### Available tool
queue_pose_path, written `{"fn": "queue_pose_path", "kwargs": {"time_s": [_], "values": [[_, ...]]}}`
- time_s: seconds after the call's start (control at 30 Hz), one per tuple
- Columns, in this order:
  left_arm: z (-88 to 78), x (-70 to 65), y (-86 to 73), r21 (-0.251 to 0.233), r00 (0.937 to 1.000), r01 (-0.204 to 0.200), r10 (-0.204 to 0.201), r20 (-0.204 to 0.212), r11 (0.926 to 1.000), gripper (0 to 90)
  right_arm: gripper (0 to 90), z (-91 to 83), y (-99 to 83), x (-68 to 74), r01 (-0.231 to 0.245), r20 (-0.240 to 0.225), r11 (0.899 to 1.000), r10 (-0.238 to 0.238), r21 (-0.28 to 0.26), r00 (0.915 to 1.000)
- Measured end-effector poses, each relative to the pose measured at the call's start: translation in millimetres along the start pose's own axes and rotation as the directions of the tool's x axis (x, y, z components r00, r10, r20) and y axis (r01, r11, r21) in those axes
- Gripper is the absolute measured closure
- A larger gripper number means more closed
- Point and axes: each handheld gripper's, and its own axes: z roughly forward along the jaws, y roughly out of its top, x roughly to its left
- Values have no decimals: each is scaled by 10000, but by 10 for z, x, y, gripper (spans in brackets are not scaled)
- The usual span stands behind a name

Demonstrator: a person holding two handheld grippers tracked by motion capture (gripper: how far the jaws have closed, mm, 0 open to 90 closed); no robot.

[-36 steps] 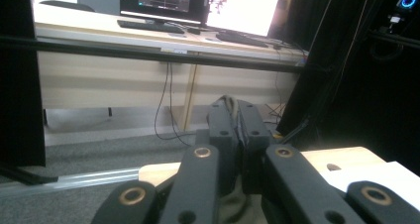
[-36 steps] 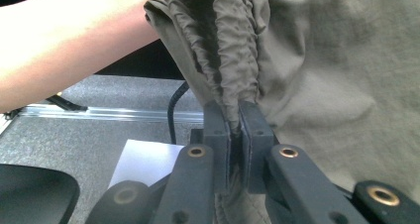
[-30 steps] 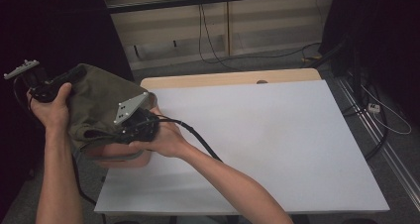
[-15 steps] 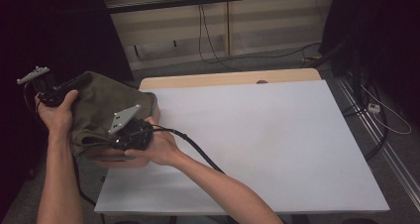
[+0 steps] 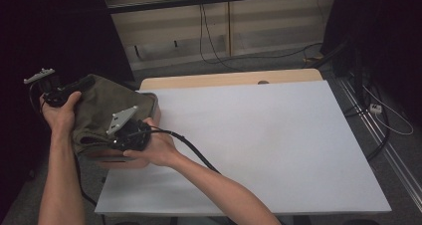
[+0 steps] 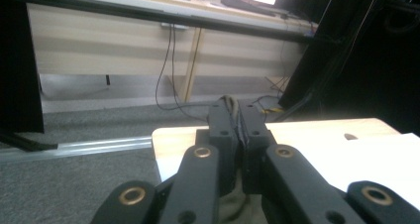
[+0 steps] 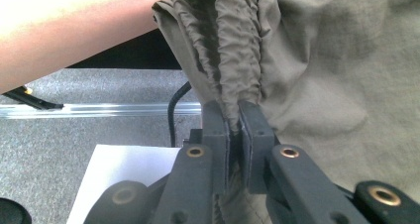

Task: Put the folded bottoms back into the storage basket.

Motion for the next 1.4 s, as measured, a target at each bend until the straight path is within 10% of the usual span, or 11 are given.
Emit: {"fn": "queue_pose_path", "kwargs": {"time_s": [1.4], "values": [[230,268,-316,579,9998,87,-75,-207,9983,872,821,359,-110,-111,-604,-259,9971,616,468,9978]]}}
